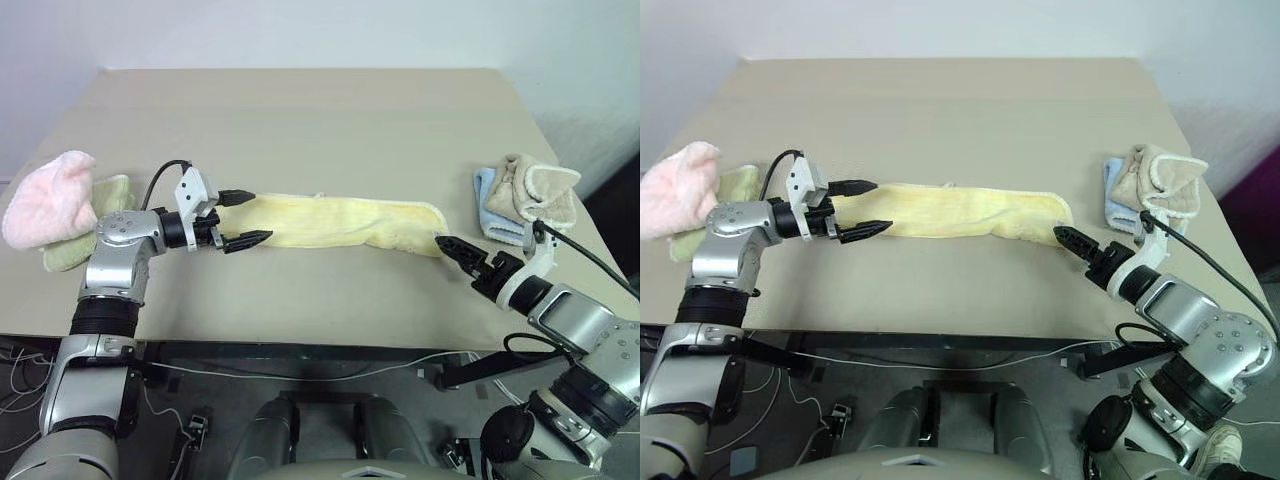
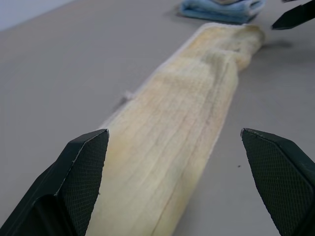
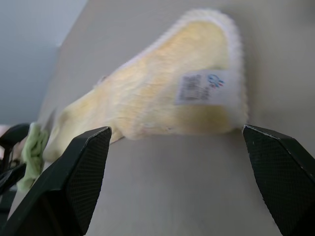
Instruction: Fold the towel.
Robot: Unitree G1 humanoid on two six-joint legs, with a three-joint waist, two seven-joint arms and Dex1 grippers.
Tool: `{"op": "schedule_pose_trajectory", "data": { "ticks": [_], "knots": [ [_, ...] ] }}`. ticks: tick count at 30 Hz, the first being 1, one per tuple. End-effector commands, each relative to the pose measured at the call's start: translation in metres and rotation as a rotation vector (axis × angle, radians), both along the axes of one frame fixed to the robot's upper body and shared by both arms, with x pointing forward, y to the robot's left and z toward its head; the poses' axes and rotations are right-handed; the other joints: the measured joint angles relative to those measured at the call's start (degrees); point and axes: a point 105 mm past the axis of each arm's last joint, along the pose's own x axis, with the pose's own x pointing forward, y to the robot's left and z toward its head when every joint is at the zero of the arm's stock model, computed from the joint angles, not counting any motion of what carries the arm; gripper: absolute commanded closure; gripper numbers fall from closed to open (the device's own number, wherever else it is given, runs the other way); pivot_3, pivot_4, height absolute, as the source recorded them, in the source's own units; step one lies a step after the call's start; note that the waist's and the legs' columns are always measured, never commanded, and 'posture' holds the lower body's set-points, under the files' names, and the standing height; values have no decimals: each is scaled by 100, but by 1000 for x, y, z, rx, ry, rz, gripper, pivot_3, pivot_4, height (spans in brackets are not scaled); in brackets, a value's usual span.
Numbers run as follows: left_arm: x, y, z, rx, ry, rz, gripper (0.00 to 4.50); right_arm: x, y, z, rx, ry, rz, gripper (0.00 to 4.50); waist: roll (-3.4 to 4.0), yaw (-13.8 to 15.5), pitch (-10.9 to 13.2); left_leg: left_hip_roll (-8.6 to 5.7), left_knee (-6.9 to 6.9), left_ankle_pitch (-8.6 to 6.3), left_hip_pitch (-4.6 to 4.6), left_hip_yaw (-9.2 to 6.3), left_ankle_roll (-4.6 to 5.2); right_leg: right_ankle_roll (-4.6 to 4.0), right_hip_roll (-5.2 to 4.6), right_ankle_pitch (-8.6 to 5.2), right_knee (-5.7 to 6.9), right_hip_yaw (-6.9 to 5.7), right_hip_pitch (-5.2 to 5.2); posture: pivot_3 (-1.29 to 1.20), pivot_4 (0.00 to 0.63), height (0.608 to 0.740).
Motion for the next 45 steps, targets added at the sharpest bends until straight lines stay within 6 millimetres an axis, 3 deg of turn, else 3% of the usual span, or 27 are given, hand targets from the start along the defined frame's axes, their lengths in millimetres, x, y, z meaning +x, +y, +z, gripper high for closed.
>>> {"op": "schedule_pose_trajectory", "data": {
  "ticks": [1,12,18,21,32,40,45],
  "knots": [
    [-6,-10,5,-12,-20,-49,0,0,2,-3,41,21,-51,28,0,-10,0,0,0,0,0,0,0,0,0,0,0,0,0,0,150,740],
    [-8,-25,3,-35,-17,-83,0,32,29,-5,221,114,-65,28,2,-48,-2,3,-6,1,12,8,0,0,4,0,7,7,1,0,150,740],
    [-9,-28,3,-43,-23,-84,0,40,29,-8,252,142,-125,28,1,-151,-4,4,-12,1,29,8,0,0,5,0,6,7,16,0,150,740],
    [-10,-28,3,-45,-26,-83,0,41,25,-6,263,137,-165,653,2,-160,-5,6,-14,1,35,8,0,0,7,0,6,8,21,0,150,740],
    [-11,-29,2,-45,-24,-85,0,41,13,-1,287,103,-243,4388,3,-148,-5,3,-17,2,34,9,2,0,6,0,4,9,20,0,150,740],
    [-13,-26,0,-35,-17,-78,0,33,-30,22,157,10,-283,4472,3,-120,-5,-1,-17,4,33,10,5,1,7,-1,-2,7,26,0,150,740],
    [-12,-25,-1,-30,-17,-71,0,27,-37,55,-29,-107,-164,4472,4,-142,-4,2,-20,5,33,9,7,1,9,-1,-9,6,31,0,150,740]
  ]
}}
